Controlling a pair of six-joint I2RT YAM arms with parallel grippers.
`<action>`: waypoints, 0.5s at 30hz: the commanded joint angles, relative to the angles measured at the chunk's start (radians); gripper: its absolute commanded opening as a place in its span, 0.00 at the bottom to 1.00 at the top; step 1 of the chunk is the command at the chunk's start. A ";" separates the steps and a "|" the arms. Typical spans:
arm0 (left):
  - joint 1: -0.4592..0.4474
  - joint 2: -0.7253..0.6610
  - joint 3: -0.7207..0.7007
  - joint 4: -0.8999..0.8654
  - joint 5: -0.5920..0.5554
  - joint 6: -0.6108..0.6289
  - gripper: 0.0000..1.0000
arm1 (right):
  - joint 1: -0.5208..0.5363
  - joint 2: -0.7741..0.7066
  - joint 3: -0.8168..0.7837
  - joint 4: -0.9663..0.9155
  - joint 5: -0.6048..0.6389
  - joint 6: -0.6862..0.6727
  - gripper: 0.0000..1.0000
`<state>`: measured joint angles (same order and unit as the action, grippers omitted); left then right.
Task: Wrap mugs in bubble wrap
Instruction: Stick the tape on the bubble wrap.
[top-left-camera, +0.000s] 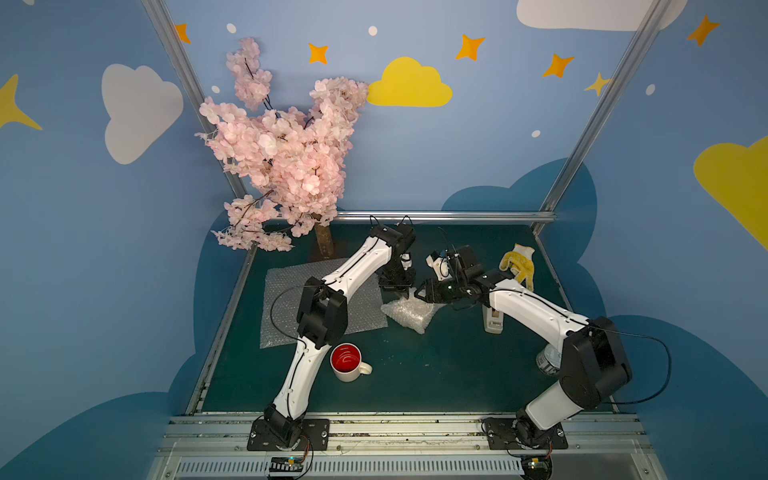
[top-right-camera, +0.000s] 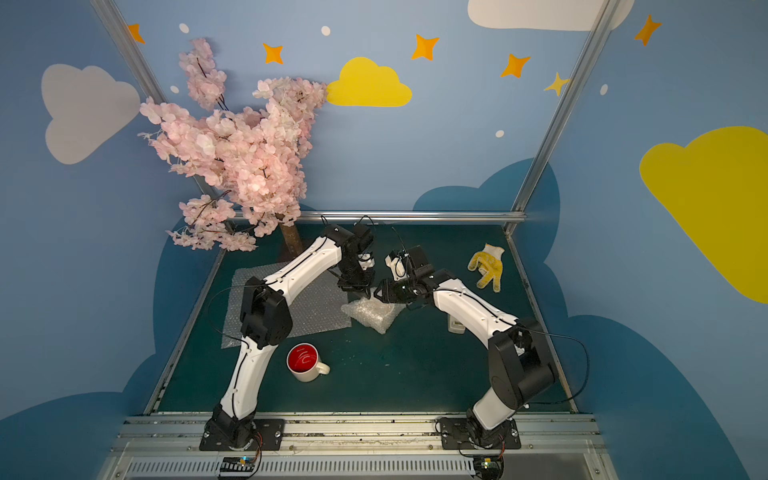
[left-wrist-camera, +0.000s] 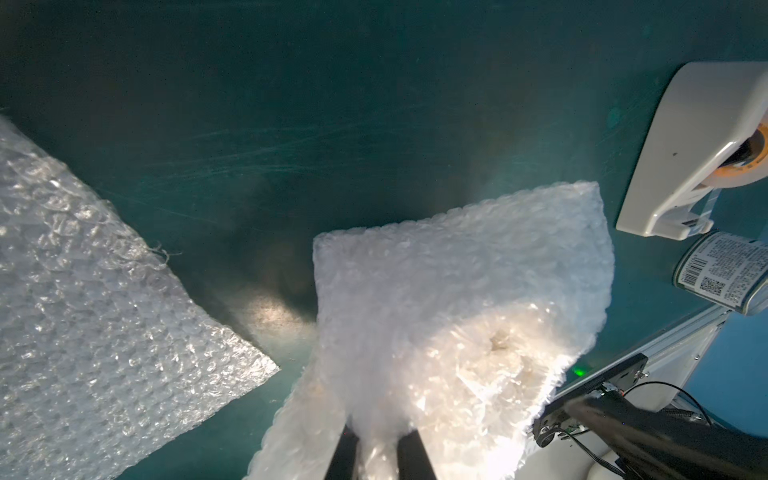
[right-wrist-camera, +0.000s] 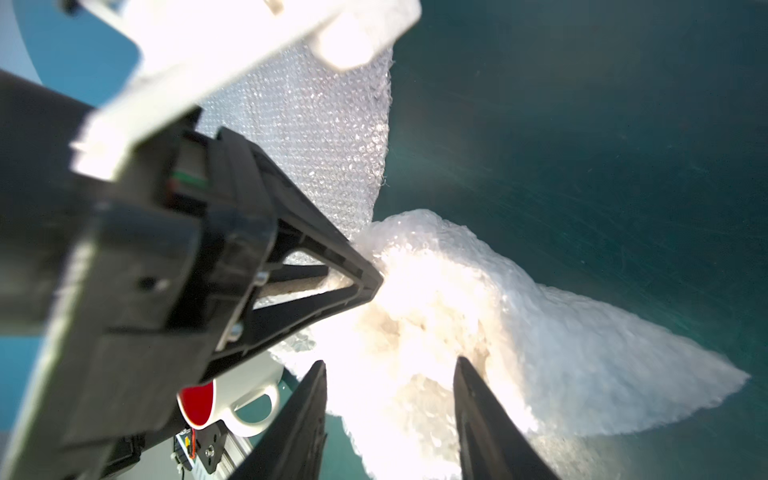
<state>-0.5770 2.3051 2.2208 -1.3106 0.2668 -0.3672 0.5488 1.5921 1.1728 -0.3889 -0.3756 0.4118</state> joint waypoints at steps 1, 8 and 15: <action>0.004 0.013 0.020 0.002 0.017 0.004 0.15 | -0.019 -0.037 -0.022 0.025 -0.073 0.007 0.49; 0.011 -0.007 0.028 0.016 0.034 0.006 0.20 | -0.057 -0.096 -0.065 0.073 -0.167 0.015 0.49; 0.021 -0.027 0.042 0.016 0.041 0.019 0.31 | -0.104 -0.139 -0.109 0.120 -0.285 0.047 0.50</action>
<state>-0.5659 2.3058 2.2356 -1.3041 0.2909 -0.3618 0.4549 1.4822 1.0832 -0.3019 -0.5896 0.4423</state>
